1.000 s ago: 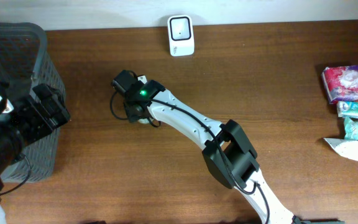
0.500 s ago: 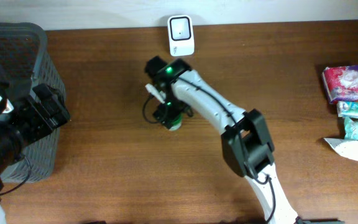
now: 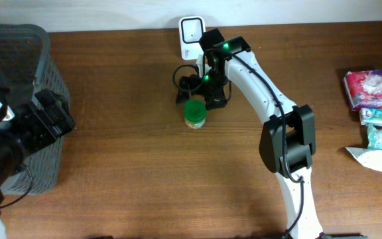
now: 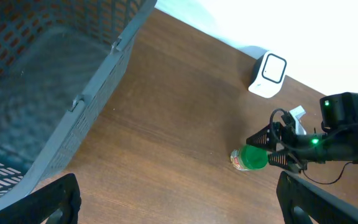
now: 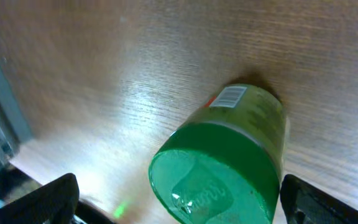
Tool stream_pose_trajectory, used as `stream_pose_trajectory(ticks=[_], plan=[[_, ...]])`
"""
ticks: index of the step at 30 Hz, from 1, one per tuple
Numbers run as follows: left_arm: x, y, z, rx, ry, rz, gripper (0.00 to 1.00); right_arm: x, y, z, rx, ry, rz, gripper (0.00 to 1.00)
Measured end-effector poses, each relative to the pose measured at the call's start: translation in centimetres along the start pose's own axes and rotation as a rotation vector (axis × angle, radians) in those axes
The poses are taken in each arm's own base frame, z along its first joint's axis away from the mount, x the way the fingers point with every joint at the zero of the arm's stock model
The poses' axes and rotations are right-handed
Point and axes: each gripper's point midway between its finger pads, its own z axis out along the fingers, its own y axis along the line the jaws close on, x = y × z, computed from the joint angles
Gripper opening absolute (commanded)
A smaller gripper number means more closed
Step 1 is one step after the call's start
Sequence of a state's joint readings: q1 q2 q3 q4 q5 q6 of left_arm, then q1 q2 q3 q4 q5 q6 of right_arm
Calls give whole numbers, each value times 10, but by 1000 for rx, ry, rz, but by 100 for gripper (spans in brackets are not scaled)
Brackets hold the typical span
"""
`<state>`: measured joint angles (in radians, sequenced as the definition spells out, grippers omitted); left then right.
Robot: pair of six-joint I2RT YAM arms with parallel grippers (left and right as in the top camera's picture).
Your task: Scan the item barcode
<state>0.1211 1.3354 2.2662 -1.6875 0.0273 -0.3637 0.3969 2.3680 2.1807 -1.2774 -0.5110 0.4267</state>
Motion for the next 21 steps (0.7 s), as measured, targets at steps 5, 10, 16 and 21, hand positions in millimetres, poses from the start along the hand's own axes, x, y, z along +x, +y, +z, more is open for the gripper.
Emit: stream_pose_trajectory(ticks=[5, 10, 16, 21], plan=[[0, 0, 0, 0, 0, 0, 99, -4, -16, 6, 178, -94, 240, 99], [0, 0, 0, 0, 0, 0, 99, -7, -12, 13, 254, -180, 320, 99], [0, 0, 0, 0, 0, 0, 99, -6, -6, 19, 280, -213, 319, 99], [0, 0, 0, 0, 0, 0, 99, -8, -10, 18, 300, -228, 325, 99]])
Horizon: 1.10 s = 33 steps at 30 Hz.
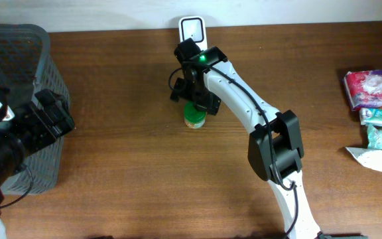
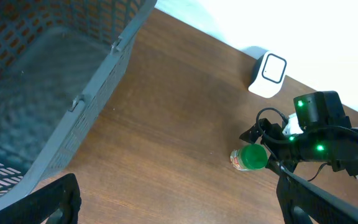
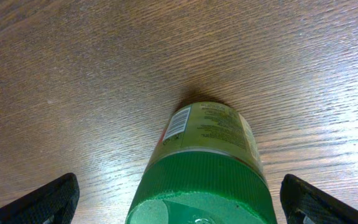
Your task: Scan the item barcode
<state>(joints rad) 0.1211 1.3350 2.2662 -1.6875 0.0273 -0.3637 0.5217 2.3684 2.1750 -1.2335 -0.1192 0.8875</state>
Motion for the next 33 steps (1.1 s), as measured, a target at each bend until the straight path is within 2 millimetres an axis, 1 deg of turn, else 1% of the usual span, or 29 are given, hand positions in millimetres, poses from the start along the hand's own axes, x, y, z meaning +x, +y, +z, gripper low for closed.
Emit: stream_pose_trajectory(ticks=[2, 4, 6, 10, 11, 12, 16, 20, 24, 26, 28, 30, 32, 33], plan=[[0, 0, 0, 0, 0, 0, 99, 0, 0, 1, 4, -6, -2, 99], [0, 0, 0, 0, 0, 0, 99, 1, -5, 6, 28, -5, 0, 99], [0, 0, 0, 0, 0, 0, 99, 4, -11, 11, 47, 5, 2, 96], [0, 0, 0, 0, 0, 0, 99, 9, -20, 20, 81, 19, 7, 84], [0, 0, 0, 0, 0, 0, 99, 10, -22, 22, 85, 23, 8, 79], [0, 0, 0, 0, 0, 0, 99, 10, -22, 22, 88, 24, 6, 77], [0, 0, 0, 0, 0, 0, 99, 10, -23, 22, 91, 22, 5, 73], [0, 0, 0, 0, 0, 0, 99, 10, -23, 22, 91, 24, -45, 73], [0, 0, 0, 0, 0, 0, 99, 15, -28, 20, 109, 51, -162, 73], [0, 0, 0, 0, 0, 0, 99, 15, -24, 15, 95, 56, -250, 73], [0, 0, 0, 0, 0, 0, 99, 13, -12, 5, 41, 56, -408, 73], [0, 0, 0, 0, 0, 0, 99, 17, -5, 0, -1, 73, -558, 73], [0, 0, 0, 0, 0, 0, 99, 26, -6, -3, -21, 117, -707, 73], [0, 0, 0, 0, 0, 0, 99, 30, -8, -3, -25, 135, -749, 73]])
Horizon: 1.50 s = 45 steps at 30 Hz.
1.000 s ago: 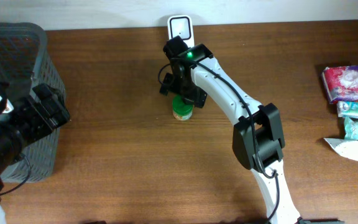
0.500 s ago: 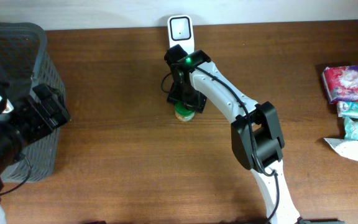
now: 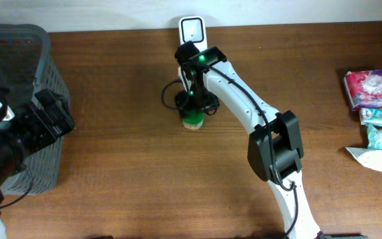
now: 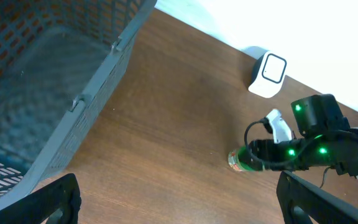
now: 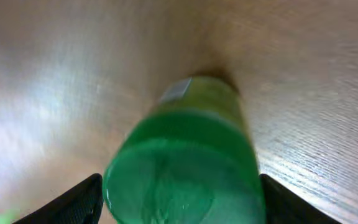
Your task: Scan the item barcode
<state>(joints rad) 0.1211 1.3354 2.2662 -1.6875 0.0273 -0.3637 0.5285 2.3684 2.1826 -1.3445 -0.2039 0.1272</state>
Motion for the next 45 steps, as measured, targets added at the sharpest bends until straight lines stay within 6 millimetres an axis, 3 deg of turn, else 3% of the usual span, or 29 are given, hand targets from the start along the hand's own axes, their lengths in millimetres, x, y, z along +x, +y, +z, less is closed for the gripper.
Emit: stream_pose_trajectory(ticks=[1, 2, 4, 6, 15, 19, 24, 26, 28, 37, 40, 45], plan=[[0, 0, 0, 0, 0, 0, 99, 3, 1, 0, -4, 13, -28, 75], [0, 0, 0, 0, 0, 0, 99, 6, 1, 0, -9, 25, -61, 86], [0, 0, 0, 0, 0, 0, 99, 7, 2, 0, -14, 29, -98, 88], [0, 0, 0, 0, 0, 0, 99, 6, -1, 0, 1, 22, -57, 96], [0, 0, 0, 0, 0, 0, 99, -20, -1, 0, 7, -91, 549, 100], [0, 0, 0, 0, 0, 0, 99, -22, 5, 5, -9, -100, 816, 100], [0, 0, 0, 0, 0, 0, 99, -19, 4, 8, -11, -95, 1046, 99], [0, 0, 0, 0, 0, 0, 99, -19, 4, 9, -12, -96, 1077, 92], [0, 0, 0, 0, 0, 0, 99, -19, 4, 9, -4, -100, 1091, 82], [0, 0, 0, 0, 0, 0, 99, -12, -6, 30, 74, -80, 1115, 82], [0, 0, 0, 0, 0, 0, 99, -9, -6, 30, 85, -76, 1111, 72], [0, 0, 0, 0, 0, 0, 99, -4, -4, 30, 99, -58, 1057, 69]])
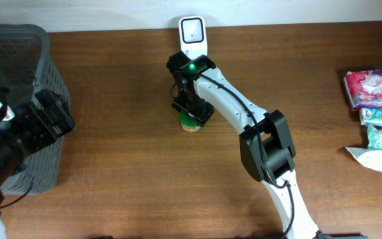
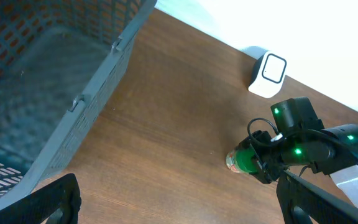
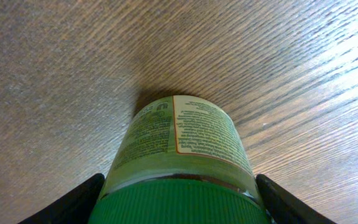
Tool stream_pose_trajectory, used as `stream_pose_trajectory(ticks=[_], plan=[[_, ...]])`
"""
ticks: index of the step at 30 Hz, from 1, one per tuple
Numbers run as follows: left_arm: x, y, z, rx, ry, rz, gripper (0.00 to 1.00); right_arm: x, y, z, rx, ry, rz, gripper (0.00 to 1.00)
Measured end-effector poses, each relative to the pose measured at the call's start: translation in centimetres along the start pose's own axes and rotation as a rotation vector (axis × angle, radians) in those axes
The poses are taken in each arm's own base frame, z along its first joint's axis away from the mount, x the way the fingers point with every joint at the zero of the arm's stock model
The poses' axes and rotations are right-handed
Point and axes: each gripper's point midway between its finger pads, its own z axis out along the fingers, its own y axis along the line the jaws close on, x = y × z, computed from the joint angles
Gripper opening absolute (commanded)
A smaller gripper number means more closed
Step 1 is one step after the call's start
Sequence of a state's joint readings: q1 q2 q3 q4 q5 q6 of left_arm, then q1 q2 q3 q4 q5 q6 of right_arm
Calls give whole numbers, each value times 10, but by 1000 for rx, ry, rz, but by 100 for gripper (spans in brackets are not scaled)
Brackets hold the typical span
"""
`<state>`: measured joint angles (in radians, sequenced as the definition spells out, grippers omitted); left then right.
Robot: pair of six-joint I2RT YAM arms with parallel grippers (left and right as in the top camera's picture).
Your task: Scan the item barcode
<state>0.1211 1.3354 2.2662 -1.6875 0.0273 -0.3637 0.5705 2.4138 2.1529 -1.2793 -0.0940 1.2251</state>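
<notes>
The jar (image 3: 179, 143), with a green lid and a pale green label, stands upright on the brown table. A text panel of the label faces the right wrist camera, and no barcode shows. My right gripper (image 3: 179, 208) comes down from above and is shut on the lid, one finger on each side. Overhead, that gripper (image 1: 192, 109) covers most of the jar (image 1: 191, 124). The white scanner (image 1: 192, 30) stands at the back edge, just behind. In the left wrist view the jar (image 2: 242, 162) and scanner (image 2: 267, 73) lie far ahead. My left gripper (image 2: 179, 205) is open and holds nothing.
A grey mesh basket (image 1: 18, 46) fills the left end of the table, beside my left arm. Several packets (image 1: 371, 89) and a white wrapper (image 1: 377, 159) lie at the far right. The right arm's white links (image 1: 264, 143) stretch across the middle.
My right wrist has turned about the jar while gripping its lid. The label now shows a text panel where the barcode strip showed before. The left arm has not moved.
My right gripper hovered open beside and above the jar, whose barcode was visible. Then it stood centred over the lid, still open. By 1.5 s ago its fingers were in against the lid. Now the jar is turned, at the same spot before the scanner.
</notes>
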Motion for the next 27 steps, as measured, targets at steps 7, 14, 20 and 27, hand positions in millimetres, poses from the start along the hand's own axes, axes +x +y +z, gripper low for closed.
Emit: stream_pose_trajectory(ticks=[7, 14, 20, 27], plan=[[0, 0, 0, 0, 0, 0, 99, 1, -3, 0, 10, 4, -125, 58], [0, 0, 0, 0, 0, 0, 99, -5, -3, -4, 7, -1, -701, 52], [0, 0, 0, 0, 0, 0, 99, -2, -12, -5, 34, 33, -1239, 77], [0, 0, 0, 0, 0, 0, 99, -12, -27, -10, 136, 43, -1580, 99]])
